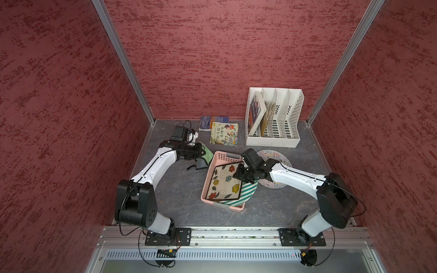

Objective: Wipe the wet plate dry
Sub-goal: Pick up the plate from the bin, then wipe the plate with towel.

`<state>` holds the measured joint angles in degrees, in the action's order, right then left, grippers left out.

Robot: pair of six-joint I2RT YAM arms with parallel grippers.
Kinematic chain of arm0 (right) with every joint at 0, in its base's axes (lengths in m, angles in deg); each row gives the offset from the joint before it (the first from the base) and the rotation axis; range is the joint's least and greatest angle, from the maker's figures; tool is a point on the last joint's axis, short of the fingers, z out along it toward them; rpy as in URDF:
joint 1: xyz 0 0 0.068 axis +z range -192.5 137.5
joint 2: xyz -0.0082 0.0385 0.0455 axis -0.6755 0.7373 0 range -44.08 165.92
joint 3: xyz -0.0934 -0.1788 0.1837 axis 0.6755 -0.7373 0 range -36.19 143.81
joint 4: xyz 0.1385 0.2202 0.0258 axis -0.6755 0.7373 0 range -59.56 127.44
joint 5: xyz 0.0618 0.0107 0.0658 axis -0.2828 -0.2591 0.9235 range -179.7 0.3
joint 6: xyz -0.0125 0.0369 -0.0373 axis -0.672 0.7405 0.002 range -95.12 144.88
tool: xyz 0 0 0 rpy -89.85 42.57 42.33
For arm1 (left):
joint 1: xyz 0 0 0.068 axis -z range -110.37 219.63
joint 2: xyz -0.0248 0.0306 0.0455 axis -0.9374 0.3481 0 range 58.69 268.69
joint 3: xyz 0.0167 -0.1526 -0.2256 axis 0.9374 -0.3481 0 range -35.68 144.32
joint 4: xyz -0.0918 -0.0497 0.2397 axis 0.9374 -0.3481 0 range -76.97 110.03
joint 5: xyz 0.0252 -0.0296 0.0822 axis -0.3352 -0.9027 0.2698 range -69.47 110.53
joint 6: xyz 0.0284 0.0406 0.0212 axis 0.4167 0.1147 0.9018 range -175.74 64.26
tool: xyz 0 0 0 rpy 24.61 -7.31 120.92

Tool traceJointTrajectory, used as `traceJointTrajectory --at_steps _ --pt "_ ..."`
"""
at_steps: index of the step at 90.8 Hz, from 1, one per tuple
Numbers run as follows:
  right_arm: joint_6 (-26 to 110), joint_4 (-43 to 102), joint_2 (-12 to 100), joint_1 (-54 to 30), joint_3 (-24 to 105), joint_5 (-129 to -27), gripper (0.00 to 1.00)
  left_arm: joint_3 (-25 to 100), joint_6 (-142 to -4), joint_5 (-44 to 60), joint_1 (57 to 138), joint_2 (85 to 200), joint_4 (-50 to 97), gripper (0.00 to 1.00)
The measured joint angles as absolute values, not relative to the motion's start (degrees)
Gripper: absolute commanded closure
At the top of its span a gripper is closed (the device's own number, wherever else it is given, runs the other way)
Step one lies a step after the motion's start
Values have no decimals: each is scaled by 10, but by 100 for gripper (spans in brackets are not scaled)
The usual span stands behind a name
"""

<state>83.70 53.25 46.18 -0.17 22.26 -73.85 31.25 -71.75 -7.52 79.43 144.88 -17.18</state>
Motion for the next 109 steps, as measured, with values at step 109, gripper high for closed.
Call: traceJointTrajectory --at_steps 109 --pt "920 323 456 -53 413 -889 100 569 -714 -154 959 1423 -216 100"
